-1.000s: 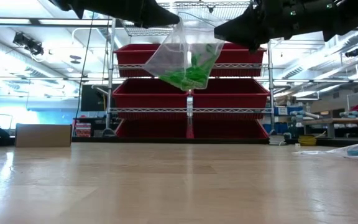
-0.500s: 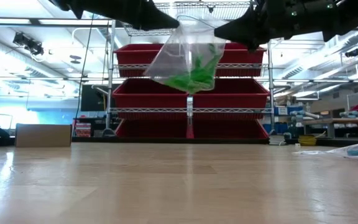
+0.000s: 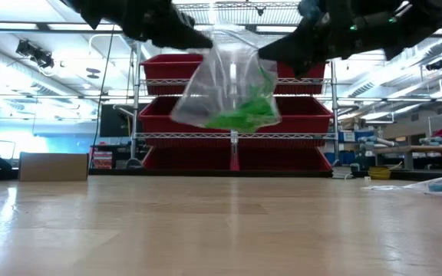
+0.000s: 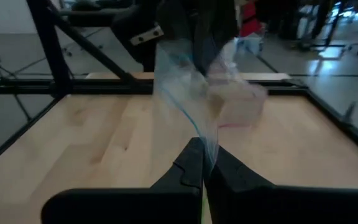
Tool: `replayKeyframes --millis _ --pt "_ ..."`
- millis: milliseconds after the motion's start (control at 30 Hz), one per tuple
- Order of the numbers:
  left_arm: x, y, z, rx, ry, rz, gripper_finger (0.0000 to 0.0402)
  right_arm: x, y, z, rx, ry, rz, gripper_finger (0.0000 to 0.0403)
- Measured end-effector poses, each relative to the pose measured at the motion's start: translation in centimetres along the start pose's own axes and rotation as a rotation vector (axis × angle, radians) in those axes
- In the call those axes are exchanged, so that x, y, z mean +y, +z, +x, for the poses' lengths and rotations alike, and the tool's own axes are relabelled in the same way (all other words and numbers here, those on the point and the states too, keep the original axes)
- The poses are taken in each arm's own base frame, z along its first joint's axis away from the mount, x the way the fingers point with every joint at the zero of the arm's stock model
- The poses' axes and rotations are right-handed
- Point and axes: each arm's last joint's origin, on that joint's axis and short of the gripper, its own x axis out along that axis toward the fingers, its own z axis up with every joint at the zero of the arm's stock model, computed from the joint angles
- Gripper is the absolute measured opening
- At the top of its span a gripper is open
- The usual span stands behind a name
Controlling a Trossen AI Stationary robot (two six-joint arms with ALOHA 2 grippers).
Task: Sort rubber bands
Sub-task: Close the transparent zip bag
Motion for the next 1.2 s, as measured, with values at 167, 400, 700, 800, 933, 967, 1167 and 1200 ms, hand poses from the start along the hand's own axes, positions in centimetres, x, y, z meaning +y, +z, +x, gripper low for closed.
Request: replayKeyframes --millis 167,400,700,800,933,967,1167,1200 --pt "0.2 -0.5 -0.4 0.156 -0.063 -0.009 0.0039 -0.5 0.2 1.9 0.047 0.068 0.009 0.0" --pt "1.9 2.0 -2.1 0.276 -0.092 0.06 0.0054 -1.3 1.6 4.7 0.094 0.116 -0.013 0.0" --pt "3.0 4.0 -4.0 0.485 -0.24 0.087 0.0067 -2.4 4.2 5.7 0.165 0.14 -0.074 0.0" --pt "2.9 3.7 -3.5 0.555 -0.294 0.088 0.0073 -3.0 4.7 5.7 0.161 0.155 -0.073 0.0" --pt "2.7 2.9 -2.1 0.636 -0.37 0.092 0.0087 -3.5 5.0 5.7 0.157 0.16 -0.067 0.0" --pt "2.6 2.7 -1.8 0.65 -0.388 0.1 0.0091 -3.6 5.2 5.7 0.153 0.167 -0.066 0.0" --pt "2.7 2.2 -0.2 0.714 -0.46 0.129 0.0109 -3.7 5.1 5.6 0.164 0.185 -0.072 0.0" --pt "2.8 2.3 -0.2 0.712 -0.46 0.132 0.011 -3.7 5.0 5.6 0.17 0.195 -0.072 0.0"
